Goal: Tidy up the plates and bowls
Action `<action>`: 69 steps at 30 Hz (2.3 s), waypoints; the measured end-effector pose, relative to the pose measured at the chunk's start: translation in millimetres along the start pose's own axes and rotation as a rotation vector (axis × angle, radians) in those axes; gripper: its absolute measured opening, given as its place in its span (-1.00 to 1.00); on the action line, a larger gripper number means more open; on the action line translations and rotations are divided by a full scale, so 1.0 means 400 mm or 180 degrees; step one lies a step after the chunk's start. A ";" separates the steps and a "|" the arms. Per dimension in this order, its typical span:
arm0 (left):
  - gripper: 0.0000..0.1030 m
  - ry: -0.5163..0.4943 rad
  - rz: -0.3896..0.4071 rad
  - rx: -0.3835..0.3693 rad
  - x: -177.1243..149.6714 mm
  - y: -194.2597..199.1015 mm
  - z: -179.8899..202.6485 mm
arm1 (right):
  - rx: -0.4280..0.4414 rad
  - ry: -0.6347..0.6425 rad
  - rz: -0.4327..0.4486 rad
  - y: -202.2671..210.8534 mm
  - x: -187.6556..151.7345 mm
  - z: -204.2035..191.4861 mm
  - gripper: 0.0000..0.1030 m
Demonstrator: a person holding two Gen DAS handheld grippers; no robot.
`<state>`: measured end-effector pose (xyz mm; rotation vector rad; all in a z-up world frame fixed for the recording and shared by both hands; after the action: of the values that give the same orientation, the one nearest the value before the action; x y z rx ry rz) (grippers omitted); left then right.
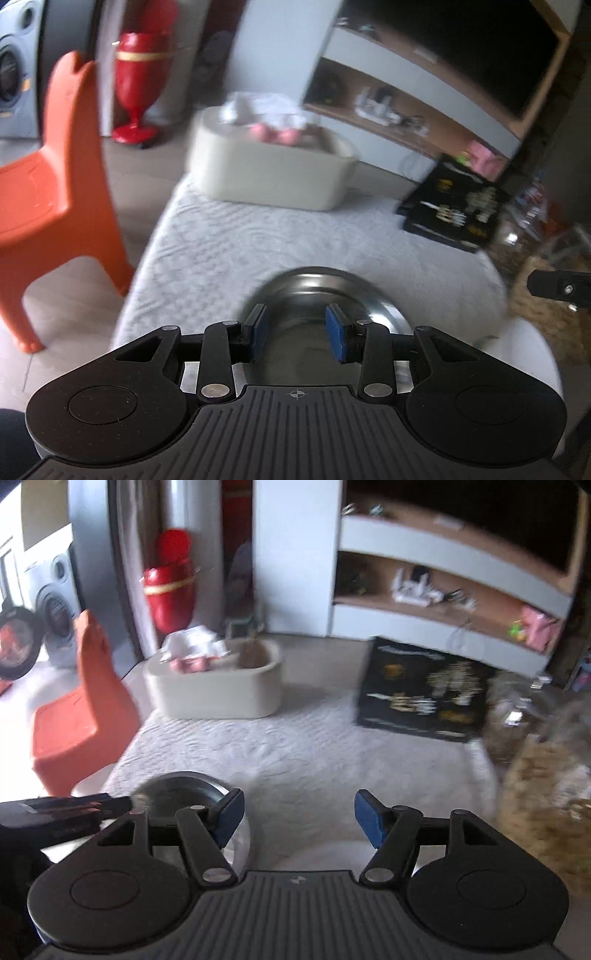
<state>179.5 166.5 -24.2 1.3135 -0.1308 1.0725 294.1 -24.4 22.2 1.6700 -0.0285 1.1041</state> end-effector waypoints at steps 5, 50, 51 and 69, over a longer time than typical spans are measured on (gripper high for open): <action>-0.27 0.0061 -0.0482 -0.1008 -0.039 0.000 0.124 | 0.0001 -0.0392 -0.0042 0.033 -0.087 0.150 0.30; 0.02 -0.0057 -0.1282 -0.0736 -0.169 -0.149 0.281 | 0.1256 -0.1507 -0.1232 -0.209 -0.370 0.215 0.37; 0.02 -0.0041 -0.1316 -0.0738 -0.172 -0.141 0.275 | 0.1283 -0.1501 -0.1255 -0.206 -0.374 0.211 0.37; 0.01 -0.0252 -0.1345 -0.0798 -0.204 -0.093 0.255 | 0.1324 -0.1177 -0.1383 -0.160 -0.413 0.159 0.37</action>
<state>209.0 41.8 -69.2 1.0935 -0.0414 0.6235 274.1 -126.6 -134.7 2.1064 0.3326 0.4830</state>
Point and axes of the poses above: each gripper's, at about its wrist camera, not at the fingertips, and y roughly against the way its jaws point, z to its right, x to its top, the point moved 5 cm from there along -y, roughly the way its jaws point, and after that the axes turned 3 degrees about -z, right-handed, at the moved point
